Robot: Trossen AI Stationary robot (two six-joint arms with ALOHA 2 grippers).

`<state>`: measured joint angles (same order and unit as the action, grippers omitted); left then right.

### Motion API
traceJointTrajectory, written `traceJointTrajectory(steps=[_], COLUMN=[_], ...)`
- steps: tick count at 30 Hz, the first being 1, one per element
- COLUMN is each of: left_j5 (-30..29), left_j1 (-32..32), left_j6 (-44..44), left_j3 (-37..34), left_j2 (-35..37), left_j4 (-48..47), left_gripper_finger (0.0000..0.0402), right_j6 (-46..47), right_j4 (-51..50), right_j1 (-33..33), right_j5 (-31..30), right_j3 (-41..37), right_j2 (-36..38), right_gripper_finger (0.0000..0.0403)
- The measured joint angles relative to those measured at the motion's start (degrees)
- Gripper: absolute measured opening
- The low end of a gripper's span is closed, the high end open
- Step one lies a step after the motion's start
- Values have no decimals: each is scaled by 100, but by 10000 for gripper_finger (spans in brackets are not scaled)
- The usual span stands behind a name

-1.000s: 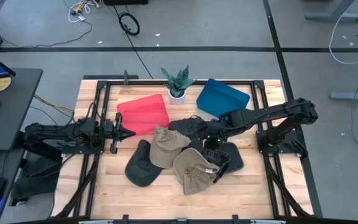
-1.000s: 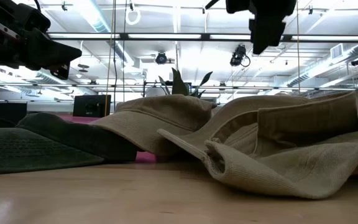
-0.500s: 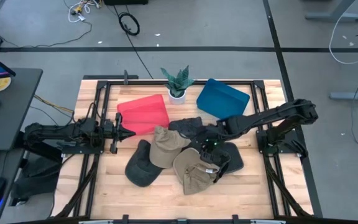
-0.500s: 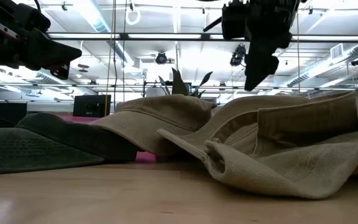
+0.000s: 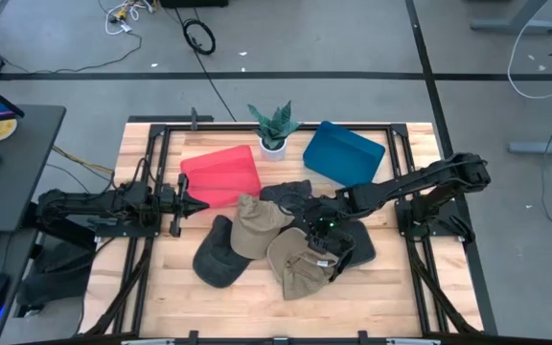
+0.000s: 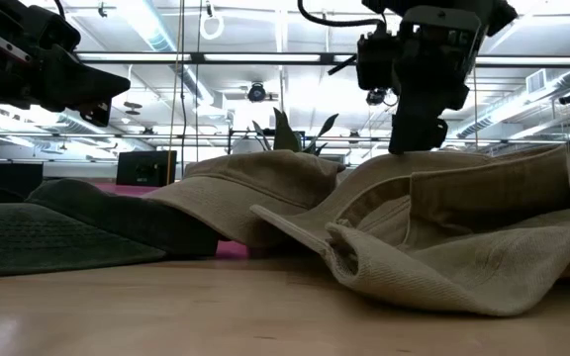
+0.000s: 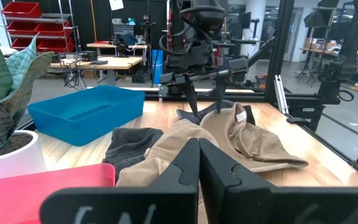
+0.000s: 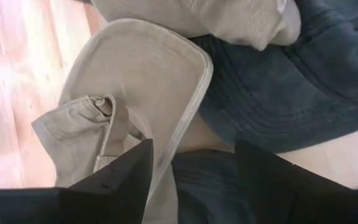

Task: Pick & Place hat
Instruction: Put the right brown cap into the blue bin

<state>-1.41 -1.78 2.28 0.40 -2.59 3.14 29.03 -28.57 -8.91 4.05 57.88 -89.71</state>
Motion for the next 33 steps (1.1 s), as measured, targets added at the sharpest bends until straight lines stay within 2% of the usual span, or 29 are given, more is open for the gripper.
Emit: traceJointTrajectory(steps=[13,21,28,33], left_j5=[0,0,0,0], left_j1=[0,0,0,0], left_j6=[2,2,0,2], left_j3=[-2,-1,0,0], left_j2=[-2,0,-1,-2], left_j4=[2,1,2,2], left_gripper_finger=[3,3,3,3], right_j6=[-3,-164,-466,-556], right_j4=[382,369,369,369], right_j1=[-260,-310,-305,-292], right_j5=[-4,-12,-17,-2], right_j3=[-202,-202,-202,-202], right_j2=[0,0,0,0], right_gripper_finger=[178,113,18,15])
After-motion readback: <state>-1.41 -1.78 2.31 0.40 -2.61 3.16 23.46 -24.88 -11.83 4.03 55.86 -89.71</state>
